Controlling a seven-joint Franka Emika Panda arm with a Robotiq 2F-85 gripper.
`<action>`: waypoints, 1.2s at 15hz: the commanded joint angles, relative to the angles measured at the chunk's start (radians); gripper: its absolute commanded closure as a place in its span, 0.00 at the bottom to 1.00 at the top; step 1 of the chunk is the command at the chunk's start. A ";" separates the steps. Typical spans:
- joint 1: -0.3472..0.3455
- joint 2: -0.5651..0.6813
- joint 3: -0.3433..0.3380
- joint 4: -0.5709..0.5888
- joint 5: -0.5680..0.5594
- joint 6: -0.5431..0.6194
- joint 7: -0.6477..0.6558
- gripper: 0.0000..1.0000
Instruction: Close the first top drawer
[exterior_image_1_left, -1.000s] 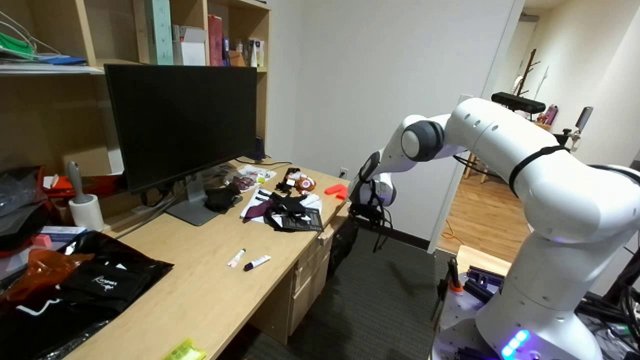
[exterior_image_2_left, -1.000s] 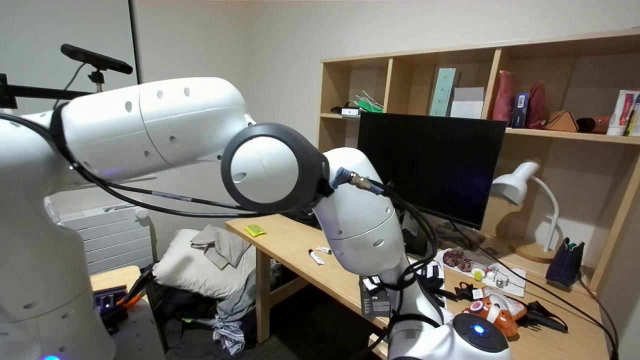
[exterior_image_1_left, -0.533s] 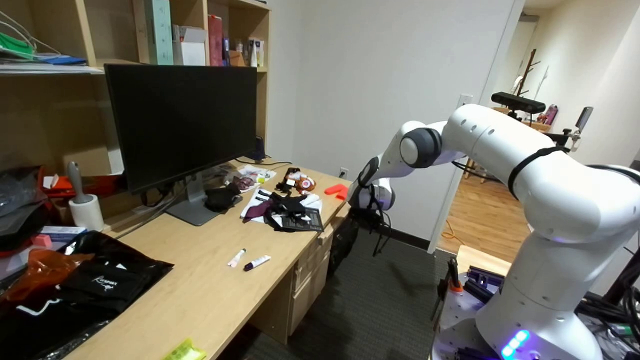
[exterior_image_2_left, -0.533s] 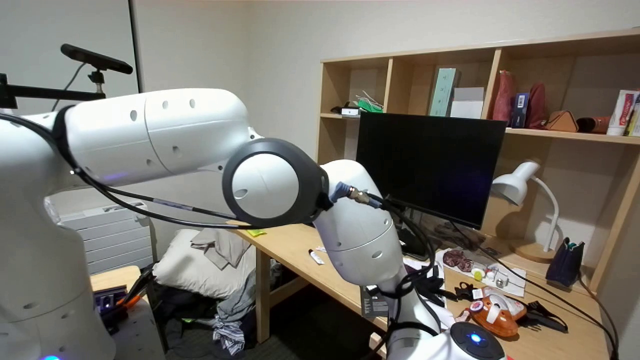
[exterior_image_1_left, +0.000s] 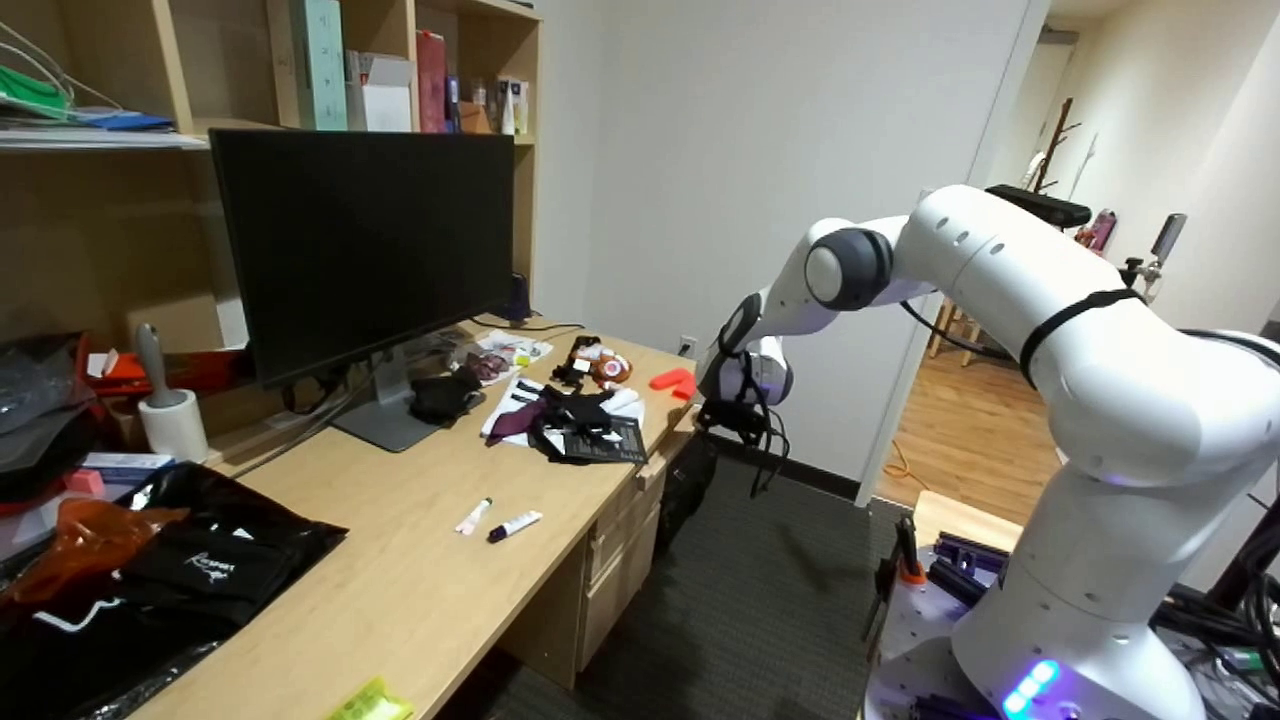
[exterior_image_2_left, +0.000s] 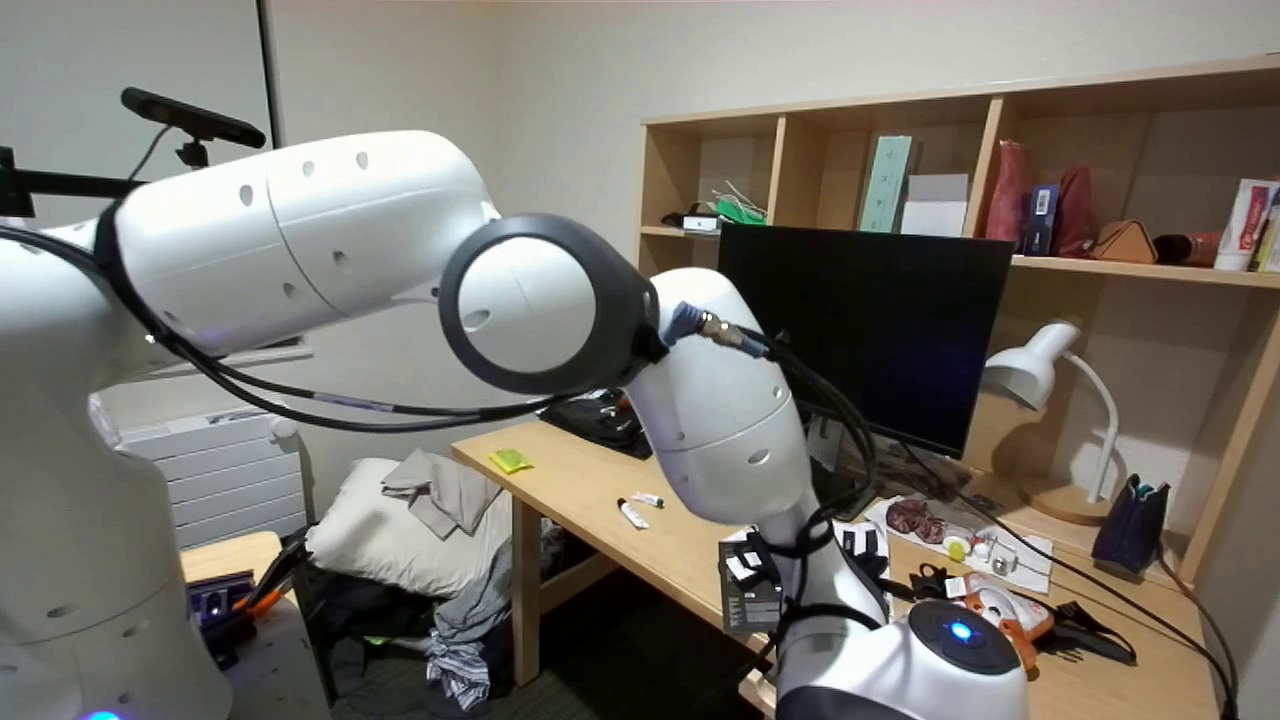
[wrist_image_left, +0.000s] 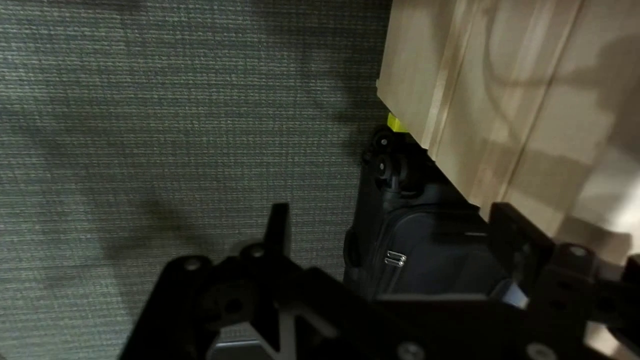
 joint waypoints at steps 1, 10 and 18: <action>0.027 -0.163 0.015 -0.177 0.015 0.023 -0.045 0.00; 0.231 -0.519 -0.148 -0.541 -0.149 -0.141 -0.118 0.00; 0.187 -0.945 -0.207 -0.925 -0.388 -0.094 -0.481 0.00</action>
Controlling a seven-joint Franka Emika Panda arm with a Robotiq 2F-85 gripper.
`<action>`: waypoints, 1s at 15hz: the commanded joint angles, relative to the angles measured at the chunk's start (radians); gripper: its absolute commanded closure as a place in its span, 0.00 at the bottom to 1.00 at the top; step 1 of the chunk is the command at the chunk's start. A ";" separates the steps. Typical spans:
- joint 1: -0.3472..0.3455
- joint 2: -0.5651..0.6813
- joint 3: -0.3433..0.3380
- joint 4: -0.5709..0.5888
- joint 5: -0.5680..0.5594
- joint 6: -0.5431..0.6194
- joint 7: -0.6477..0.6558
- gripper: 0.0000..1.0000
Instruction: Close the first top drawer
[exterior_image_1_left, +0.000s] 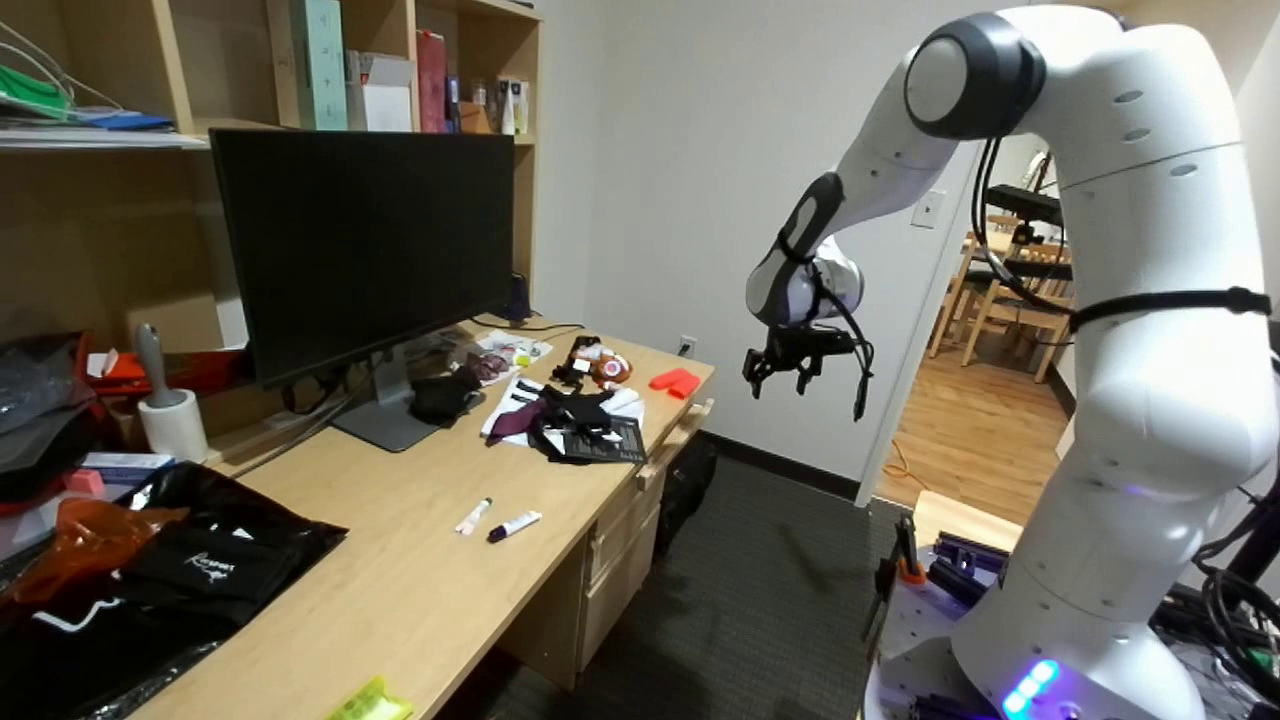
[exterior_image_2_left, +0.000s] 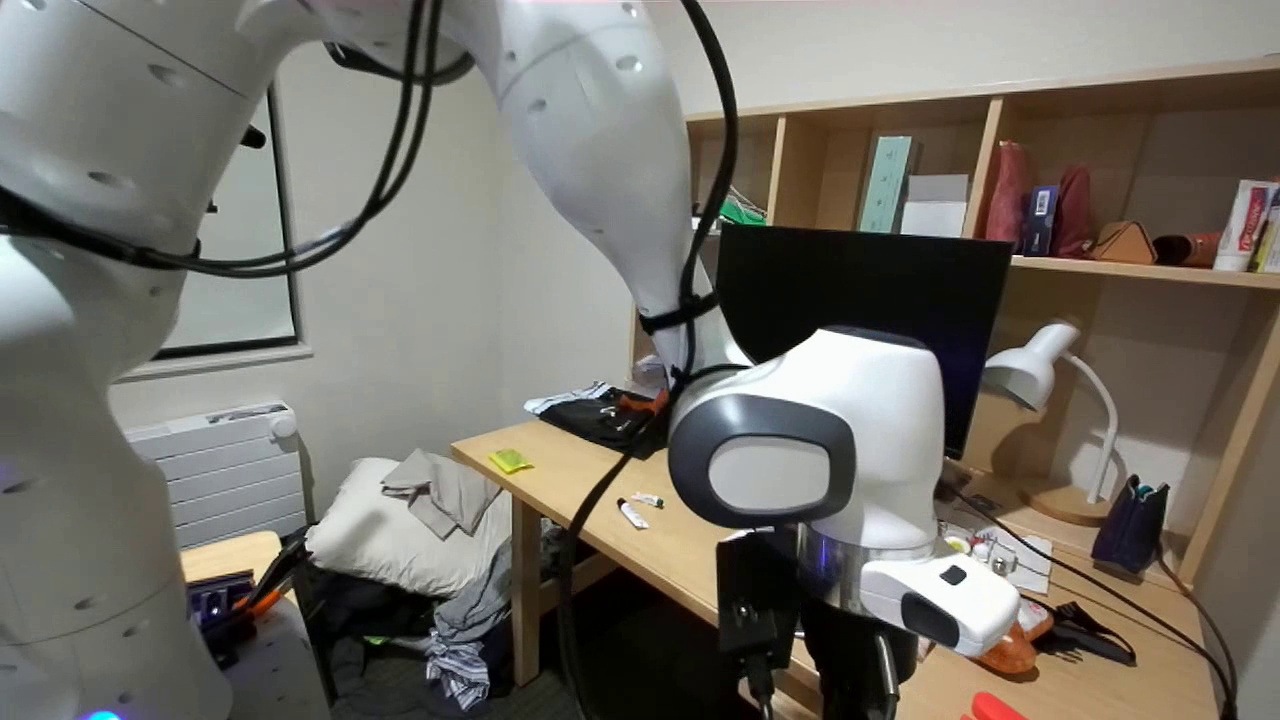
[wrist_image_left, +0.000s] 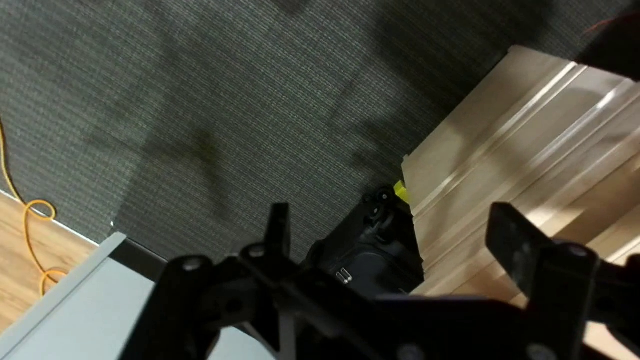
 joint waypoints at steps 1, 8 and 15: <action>-0.011 -0.255 -0.003 -0.213 -0.057 0.011 -0.188 0.00; 0.063 -0.621 0.112 -0.549 -0.093 -0.076 -0.281 0.00; 0.124 -0.678 0.204 -0.593 -0.219 -0.079 -0.175 0.00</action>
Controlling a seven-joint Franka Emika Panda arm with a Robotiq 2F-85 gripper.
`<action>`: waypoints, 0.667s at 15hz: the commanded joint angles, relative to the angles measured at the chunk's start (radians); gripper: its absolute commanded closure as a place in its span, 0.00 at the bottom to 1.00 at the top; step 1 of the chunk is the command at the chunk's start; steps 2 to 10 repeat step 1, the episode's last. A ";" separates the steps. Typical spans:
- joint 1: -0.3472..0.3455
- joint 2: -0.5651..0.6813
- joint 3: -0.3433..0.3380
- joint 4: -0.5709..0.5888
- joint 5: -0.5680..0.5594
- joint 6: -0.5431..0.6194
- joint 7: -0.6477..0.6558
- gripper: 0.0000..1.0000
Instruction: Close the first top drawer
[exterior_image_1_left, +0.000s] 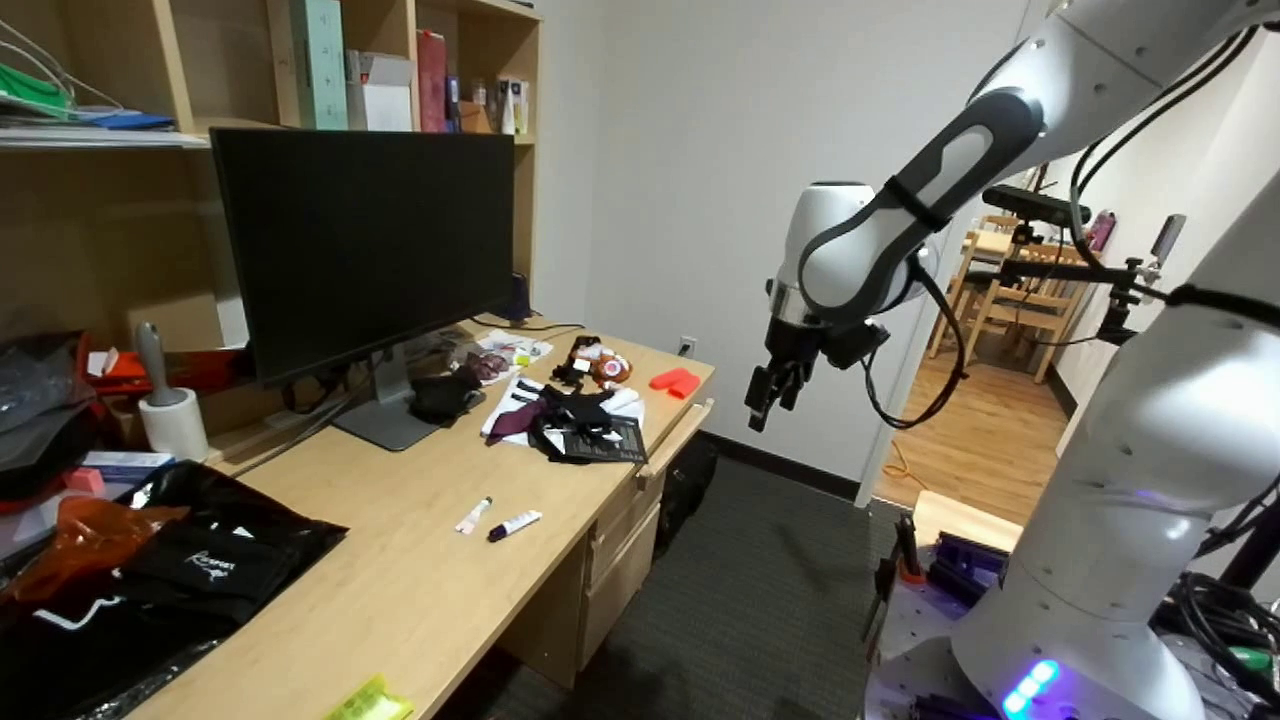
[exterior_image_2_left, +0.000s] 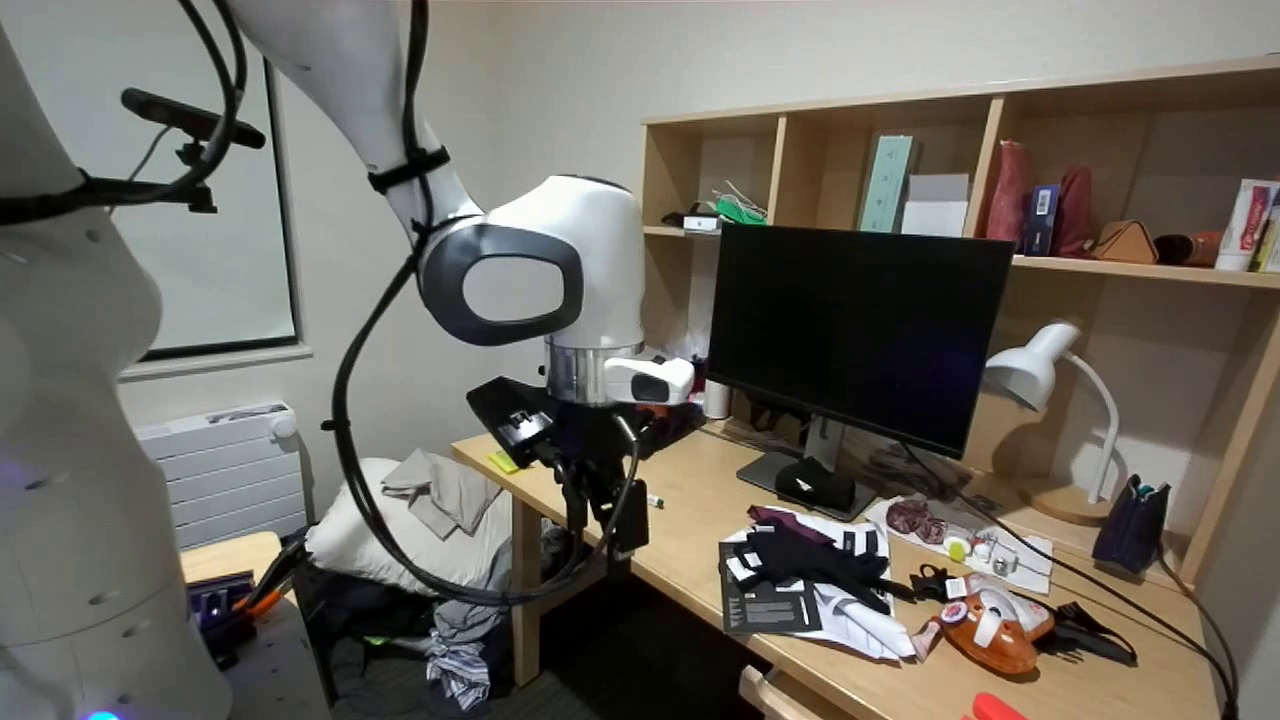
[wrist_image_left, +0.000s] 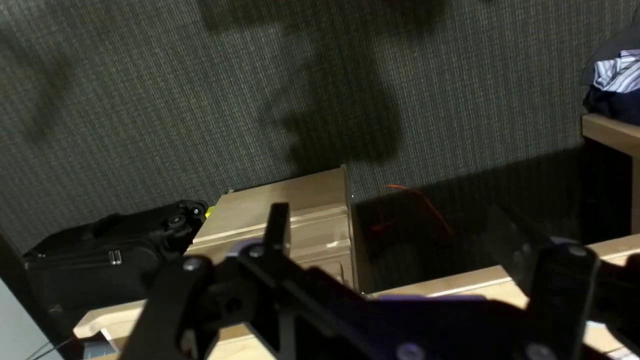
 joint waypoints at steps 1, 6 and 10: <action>0.006 -0.001 0.000 0.006 -0.006 -0.003 0.004 0.00; 0.006 -0.001 0.000 0.006 -0.006 -0.003 0.004 0.00; 0.006 -0.001 0.000 0.006 -0.006 -0.003 0.004 0.00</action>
